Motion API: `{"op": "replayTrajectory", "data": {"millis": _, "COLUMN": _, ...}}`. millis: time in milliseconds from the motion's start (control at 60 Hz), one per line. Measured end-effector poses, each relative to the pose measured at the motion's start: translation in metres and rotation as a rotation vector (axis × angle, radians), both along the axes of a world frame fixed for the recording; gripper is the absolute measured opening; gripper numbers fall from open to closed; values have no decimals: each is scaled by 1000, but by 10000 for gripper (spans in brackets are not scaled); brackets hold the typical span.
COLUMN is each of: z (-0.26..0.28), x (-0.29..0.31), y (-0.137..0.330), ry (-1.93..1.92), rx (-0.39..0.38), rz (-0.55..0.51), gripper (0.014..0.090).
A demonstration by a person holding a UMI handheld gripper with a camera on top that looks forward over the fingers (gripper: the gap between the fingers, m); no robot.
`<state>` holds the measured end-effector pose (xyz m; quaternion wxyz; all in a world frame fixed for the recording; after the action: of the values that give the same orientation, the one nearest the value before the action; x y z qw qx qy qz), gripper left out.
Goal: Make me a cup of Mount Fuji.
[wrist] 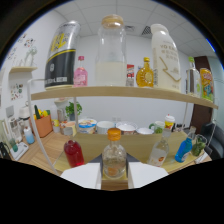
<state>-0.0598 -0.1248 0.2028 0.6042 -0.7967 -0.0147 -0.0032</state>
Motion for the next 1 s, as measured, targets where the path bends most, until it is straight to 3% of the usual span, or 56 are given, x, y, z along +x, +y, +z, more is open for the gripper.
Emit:
{"op": "replayTrajectory", "data": {"millis": 167, "z": 2, "x": -6, "y": -42, "ry": 23, "rx": 9, "rz": 22, "gripper": 349}}
{"op": "replayTrajectory", "data": {"millis": 533, "z": -91, "x": -8, "y": -106, "ry": 121, "rx": -124, "rz": 30, "gripper": 349}}
{"op": "replayTrajectory", "data": {"millis": 683, "z": -96, "x": -14, "y": -104, "ry": 506, "rx": -157, "rz": -17, "gripper": 349}}
{"op": "replayTrajectory", "data": {"millis": 1000, "z": -76, "x": -13, "y": -88, "ry": 1210, "rx": -121, "rz": -111, "gripper": 349}}
